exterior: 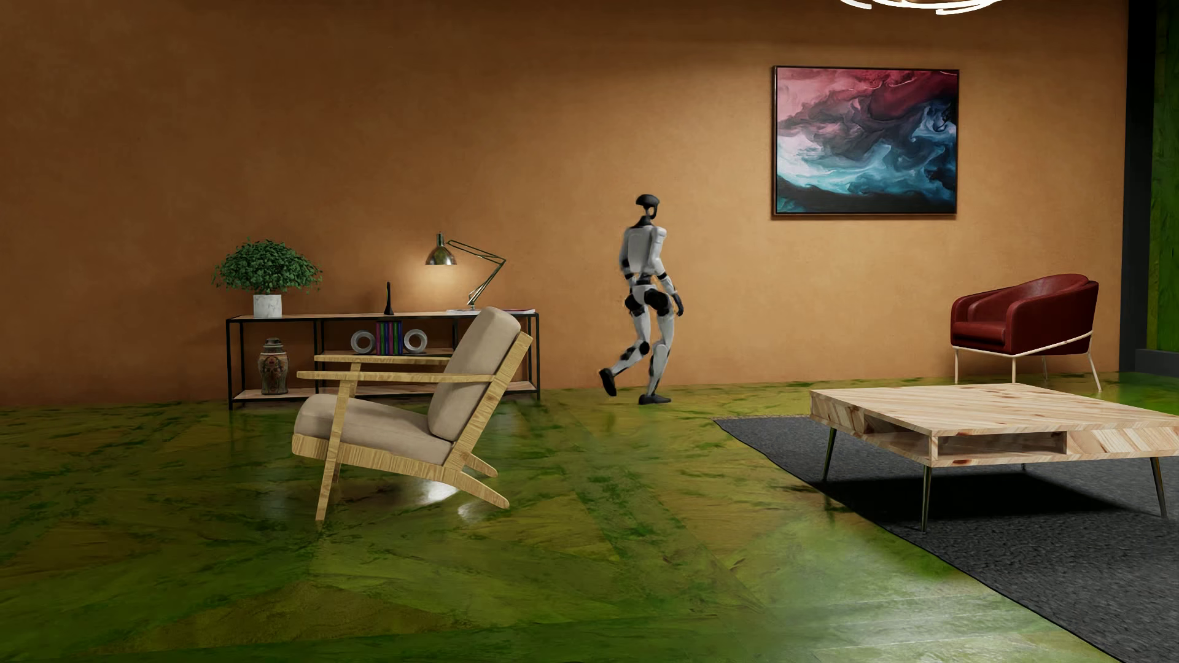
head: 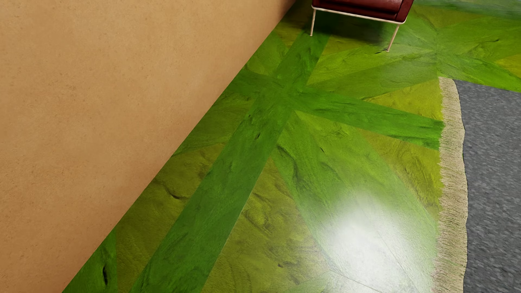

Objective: Go to the armchair

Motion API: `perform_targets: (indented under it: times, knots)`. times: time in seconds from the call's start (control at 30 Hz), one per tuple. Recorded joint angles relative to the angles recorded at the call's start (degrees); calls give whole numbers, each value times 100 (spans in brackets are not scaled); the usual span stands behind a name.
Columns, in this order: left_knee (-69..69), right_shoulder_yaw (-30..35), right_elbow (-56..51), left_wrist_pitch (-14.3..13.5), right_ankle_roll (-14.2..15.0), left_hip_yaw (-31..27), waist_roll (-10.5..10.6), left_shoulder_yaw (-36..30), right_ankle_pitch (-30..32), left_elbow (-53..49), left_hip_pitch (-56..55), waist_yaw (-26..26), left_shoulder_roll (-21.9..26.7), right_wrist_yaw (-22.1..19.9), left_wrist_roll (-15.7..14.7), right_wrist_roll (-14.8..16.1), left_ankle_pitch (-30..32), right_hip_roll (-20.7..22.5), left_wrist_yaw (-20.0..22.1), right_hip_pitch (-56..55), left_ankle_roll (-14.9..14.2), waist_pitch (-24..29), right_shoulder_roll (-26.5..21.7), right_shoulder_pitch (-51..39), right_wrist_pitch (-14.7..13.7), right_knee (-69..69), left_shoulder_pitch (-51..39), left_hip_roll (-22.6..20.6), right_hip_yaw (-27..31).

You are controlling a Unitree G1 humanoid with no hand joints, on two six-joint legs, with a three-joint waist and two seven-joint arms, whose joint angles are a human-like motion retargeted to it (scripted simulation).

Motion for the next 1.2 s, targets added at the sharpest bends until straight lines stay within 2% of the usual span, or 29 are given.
perform_targets:
  times: [0.03,0.07,0.1,0.13,0.17,0.23,0.3,0.33,0.37,0.4,0.43,0.5,0.57,0.6,0.63,0.67,0.7,0.73,0.8,0.83,0.87,0.93,0.97,1.0,1.03,1.1,1.13,1.17,1.2]
  knots:
    - [168,-41,-144,162,71,-17,26,303,-137,7,-457,110,-74,-151,-125,-9,-129,64,271,185,618,15,-28,-223,-173,18,174,116,112]
    - [40,-4,-351,270,145,-8,40,824,-261,-30,-843,237,-217,-232,-339,-13,-242,108,814,349,964,27,-69,-415,-332,59,376,156,258]
    - [-326,154,-612,342,226,7,40,1322,-384,-46,-1160,357,-421,-231,-543,19,-461,120,1378,503,1057,35,-169,-573,-484,128,546,91,423]
    - [-860,341,-890,377,306,-29,32,1619,-522,-13,-1416,456,-566,-246,-631,80,-637,133,1742,631,1077,39,-284,-684,-621,238,679,-40,580]
    - [-1599,523,-1170,377,383,-58,20,1686,-660,48,-1597,528,-652,-262,-605,193,-652,147,1830,755,1102,38,-393,-767,-775,333,768,-182,725]
    - [-3747,845,-1561,217,527,7,-7,1410,-913,134,-1628,598,-627,-263,-341,413,-377,227,1278,1029,849,20,-550,-904,-919,441,880,-338,987]
    - [-6101,1150,-1700,59,687,63,-43,1436,-1036,-30,-1274,607,-628,-258,-308,521,50,286,690,1382,102,-25,-597,-1003,-879,326,973,-472,1310]
    - [-6365,1272,-1682,75,772,23,-70,1550,-1067,-146,-1182,611,-677,-262,-339,541,73,234,632,1524,-206,-38,-602,-1013,-821,340,980,-540,1467]
    - [-6199,1353,-1605,85,855,17,-108,1601,-1080,-212,-1117,614,-721,-243,-285,551,437,133,692,1625,300,-47,-610,-965,-733,475,935,-631,1634]
    - [-6115,1373,-1455,104,931,125,-167,1613,-943,-199,-956,623,-785,-238,-168,550,528,-67,840,1696,932,-56,-620,-861,-587,695,848,-760,1797]
    - [-5950,1391,-1197,166,925,349,-248,1698,-639,-145,-744,645,-865,-220,-100,537,279,-328,1010,1647,1093,-59,-614,-727,-424,1190,741,-838,1954]
    - [-5686,1651,-335,286,1024,936,-426,1972,585,-112,-315,696,-994,79,-55,311,-323,-950,1208,935,1215,-40,-673,-615,66,3032,521,-895,2363]
    - [-5873,2298,410,141,1401,1548,-586,2085,1835,-182,342,709,-950,1019,28,-167,-733,-1714,1255,-153,1279,-4,-1000,-662,111,4957,258,-993,2671]
    - [-5829,2331,529,-7,1229,1767,-666,2051,1548,-150,568,667,-833,1235,95,-248,-938,-2023,1329,-585,1286,24,-1099,-569,67,5523,102,-1071,2701]
    - [-5769,1986,442,-47,955,1890,-730,2046,1086,-120,763,599,-703,1101,175,-145,-1128,-2150,1304,-945,1286,42,-1098,-361,133,5790,-160,-1131,2654]
    - [-5684,1472,256,-66,766,1960,-767,2117,840,-187,923,511,-611,721,199,68,-1309,-2146,1334,-1252,1289,50,-1026,-94,170,5782,-398,-1171,2569]
    - [-5607,965,83,-92,713,1992,-778,2264,562,-365,1066,413,-546,286,126,306,-1493,-2014,1398,-1520,1227,50,-916,148,170,5501,-564,-1181,2469]
    - [-5524,550,-75,-184,822,2005,-768,2403,301,-601,1191,319,-499,-64,2,507,-1667,-1857,1498,-1732,1171,44,-811,370,155,4981,-705,-1180,2351]
    - [-5543,171,-221,-431,709,2026,-726,2476,91,-1054,1495,164,-342,-375,-252,574,-1913,-1619,1688,-1898,1162,11,-661,704,159,3266,-914,-1187,1828]
    - [-5621,119,-181,-536,773,2025,-699,2389,169,-1249,1670,116,-231,-376,-319,527,-2004,-1491,1735,-1840,1140,-16,-585,816,186,2142,-1007,-1201,1428]
    - [-5802,162,-76,-589,715,2021,-668,2280,581,-1399,1873,99,-119,-255,-367,438,-2030,-1377,1733,-1711,1084,-49,-495,883,211,1008,-1091,-1212,834]
    - [-6011,372,194,-546,878,2003,-600,2135,1298,-1565,2260,139,-45,266,-485,168,-2067,-1257,1708,-1440,930,-109,-362,975,186,-487,-1204,-1230,-591]
    - [-5936,468,305,-538,44,1963,-559,2141,1286,-1615,2398,140,-104,555,-598,20,-2110,-1270,1731,-1402,869,-124,-325,977,160,-405,-1183,-1232,-720]
    - [-5835,533,387,-502,-348,1891,-506,2114,1107,-1605,2544,133,-149,759,-631,-90,-2112,-1253,1760,-1307,801,-129,-251,955,110,-200,-1110,-1162,-736]
    - [-5623,555,447,-446,-379,1826,-428,2069,961,-1529,2648,121,-207,884,-623,-176,-1991,-1166,1813,-1120,725,-131,-147,904,70,-93,-989,-992,-777]
    - [-4413,374,427,-248,-179,1694,-230,1864,657,-1065,2371,80,-411,820,-597,-283,-1235,-915,1877,-721,528,-122,57,684,133,8,-659,-471,-824]
    - [-3472,245,299,-67,-103,1492,-149,1450,510,-746,1970,58,-386,683,-417,-284,-707,-774,1512,-536,245,-106,167,558,102,9,-552,-161,-890]
    - [-2469,180,144,42,-26,1338,-79,990,390,-530,1538,43,-298,531,-161,-271,-323,-645,1004,-346,-206,-81,233,396,19,-19,-458,153,-921]
    - [-1542,170,-22,127,55,1273,-13,801,279,-503,1084,35,-260,365,-5,-213,28,-527,702,-169,-399,-50,269,146,-81,-27,-291,455,-893]
